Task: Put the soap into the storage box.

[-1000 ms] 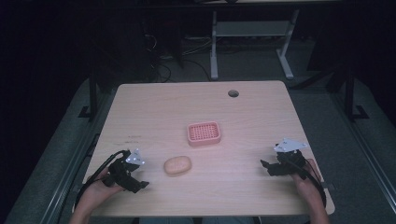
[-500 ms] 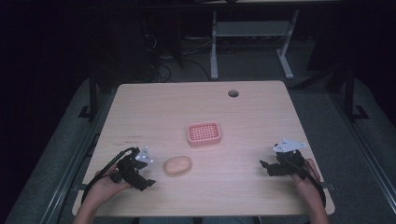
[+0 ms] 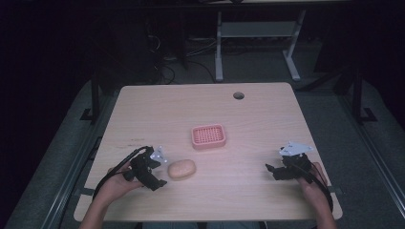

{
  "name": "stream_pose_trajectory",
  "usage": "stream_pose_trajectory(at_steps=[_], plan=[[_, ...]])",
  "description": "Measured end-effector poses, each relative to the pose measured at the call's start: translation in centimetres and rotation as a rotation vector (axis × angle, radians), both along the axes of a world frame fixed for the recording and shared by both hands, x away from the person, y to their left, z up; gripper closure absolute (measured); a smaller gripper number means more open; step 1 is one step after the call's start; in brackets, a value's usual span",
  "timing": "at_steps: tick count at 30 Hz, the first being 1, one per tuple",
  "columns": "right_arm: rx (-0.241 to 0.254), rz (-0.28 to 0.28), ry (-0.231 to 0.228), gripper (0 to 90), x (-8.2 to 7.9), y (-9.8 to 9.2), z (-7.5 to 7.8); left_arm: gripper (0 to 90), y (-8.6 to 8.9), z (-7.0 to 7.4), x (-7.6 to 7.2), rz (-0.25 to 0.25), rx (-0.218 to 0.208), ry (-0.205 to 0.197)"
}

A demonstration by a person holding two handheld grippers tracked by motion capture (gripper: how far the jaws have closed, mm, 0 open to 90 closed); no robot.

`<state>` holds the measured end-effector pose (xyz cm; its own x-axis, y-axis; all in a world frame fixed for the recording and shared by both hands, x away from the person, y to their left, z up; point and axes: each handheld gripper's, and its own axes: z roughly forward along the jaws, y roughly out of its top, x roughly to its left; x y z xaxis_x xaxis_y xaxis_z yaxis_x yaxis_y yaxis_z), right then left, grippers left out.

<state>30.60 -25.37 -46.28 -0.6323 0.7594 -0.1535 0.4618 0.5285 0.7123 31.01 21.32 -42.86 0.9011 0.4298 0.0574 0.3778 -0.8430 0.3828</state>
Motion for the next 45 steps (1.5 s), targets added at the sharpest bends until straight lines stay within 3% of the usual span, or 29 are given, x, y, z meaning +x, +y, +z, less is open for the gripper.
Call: stream_pose_trajectory(at_steps=[27,45], plan=[[0.013,0.0,-0.002,13.9,0.0,-0.1,0.1,21.5,-3.4,0.0,1.7,-0.053,0.013,0.033],[0.024,-0.001,-0.005,13.9,-0.1,-0.1,0.1,22.1,-5.2,-1.0,3.0,-0.064,0.029,0.072]])
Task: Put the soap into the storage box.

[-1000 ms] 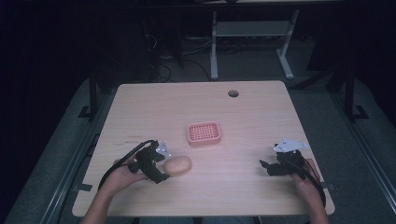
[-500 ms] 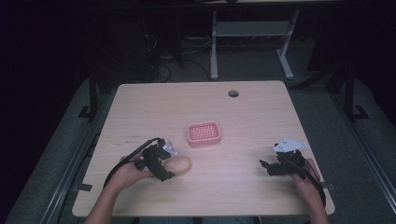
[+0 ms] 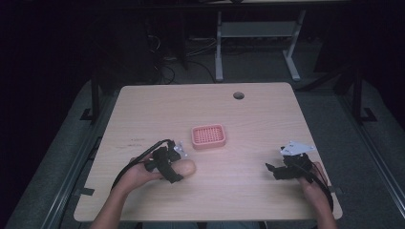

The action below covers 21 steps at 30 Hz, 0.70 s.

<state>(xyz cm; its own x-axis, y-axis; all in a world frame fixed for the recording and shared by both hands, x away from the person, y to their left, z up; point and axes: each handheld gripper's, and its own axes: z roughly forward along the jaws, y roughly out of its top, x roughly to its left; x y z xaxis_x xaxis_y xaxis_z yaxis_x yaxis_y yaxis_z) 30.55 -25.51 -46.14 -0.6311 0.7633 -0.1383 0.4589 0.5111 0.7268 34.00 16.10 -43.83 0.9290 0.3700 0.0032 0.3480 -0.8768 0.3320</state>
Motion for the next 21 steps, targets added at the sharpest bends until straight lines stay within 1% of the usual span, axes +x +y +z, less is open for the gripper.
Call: stream_pose_trajectory(at_steps=[2,3,6,9,11,17,21], plan=[[0.001,0.0,0.0,13.9,0.0,0.0,0.0,22.2,-0.1,-0.1,0.1,-0.005,0.005,0.0],[0.001,0.001,0.0,13.9,0.0,0.0,0.0,22.1,-0.2,-0.1,0.1,0.002,-0.001,0.001],[0.003,0.001,-0.001,13.9,0.0,0.0,0.0,22.7,-0.4,-0.2,0.3,-0.001,-0.004,0.0],[-0.002,0.005,-0.004,13.9,0.0,-0.1,0.0,23.5,-0.8,-0.4,0.5,-0.009,0.012,0.009],[-0.002,0.006,-0.005,13.9,0.0,-0.1,0.1,23.5,-1.2,-0.5,0.6,-0.021,0.026,0.005],[0.008,-0.002,-0.008,13.9,0.0,-0.2,0.1,29.4,-1.7,-0.3,0.9,-0.034,0.026,0.012],[0.012,-0.004,-0.005,13.9,0.0,-0.2,0.1,29.8,-1.7,-0.4,1.0,-0.034,0.028,0.016]])
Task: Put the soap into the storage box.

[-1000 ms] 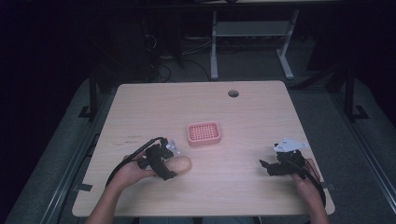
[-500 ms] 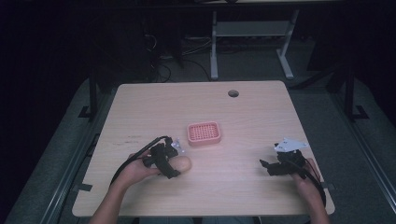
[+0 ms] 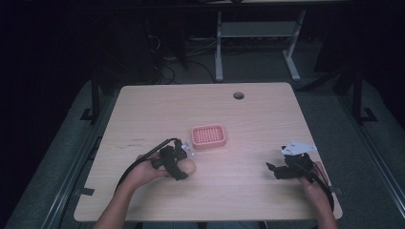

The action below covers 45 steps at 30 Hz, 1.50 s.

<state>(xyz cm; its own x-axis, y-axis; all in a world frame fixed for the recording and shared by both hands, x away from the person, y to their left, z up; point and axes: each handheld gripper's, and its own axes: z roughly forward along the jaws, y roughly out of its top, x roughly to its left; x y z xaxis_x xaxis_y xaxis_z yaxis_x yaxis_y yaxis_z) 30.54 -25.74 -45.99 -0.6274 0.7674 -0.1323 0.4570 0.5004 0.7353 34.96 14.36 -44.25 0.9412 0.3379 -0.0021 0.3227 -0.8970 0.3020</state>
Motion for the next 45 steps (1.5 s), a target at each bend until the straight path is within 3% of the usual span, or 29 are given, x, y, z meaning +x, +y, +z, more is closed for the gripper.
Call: stream_pose_trajectory(at_steps=[11,15,31,45], plan=[[0.001,-0.002,-0.008,13.8,0.0,-0.2,0.1,32.2,0.0,0.1,-0.1,-0.004,-0.003,-0.007],[0.002,-0.003,-0.008,13.9,0.0,-0.2,0.1,32.3,0.0,0.6,0.0,0.003,-0.038,-0.017],[0.006,-0.001,-0.007,13.9,0.1,-0.2,0.1,32.2,-0.7,1.3,1.3,-0.009,-0.042,-0.001],[0.019,-0.005,-0.008,13.9,0.0,-0.3,0.2,32.2,-1.9,2.3,2.6,-0.031,-0.023,-0.016]])
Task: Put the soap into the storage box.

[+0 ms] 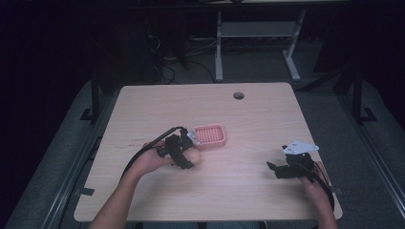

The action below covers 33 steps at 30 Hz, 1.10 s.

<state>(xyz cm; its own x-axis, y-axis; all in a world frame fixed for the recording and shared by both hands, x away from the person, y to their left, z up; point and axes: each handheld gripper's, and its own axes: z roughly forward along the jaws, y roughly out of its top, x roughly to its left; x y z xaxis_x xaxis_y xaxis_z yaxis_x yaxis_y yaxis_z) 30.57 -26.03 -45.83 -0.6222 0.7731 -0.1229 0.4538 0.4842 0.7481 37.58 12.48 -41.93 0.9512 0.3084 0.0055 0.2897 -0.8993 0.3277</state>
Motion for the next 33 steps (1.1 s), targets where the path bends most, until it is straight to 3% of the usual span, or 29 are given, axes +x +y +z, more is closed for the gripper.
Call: stream_pose_trajectory(at_steps=[33], plan=[[0.014,0.01,-0.004,13.9,0.0,0.0,0.1,32.2,-2.6,1.5,2.9,-0.029,0.022,-0.008]])
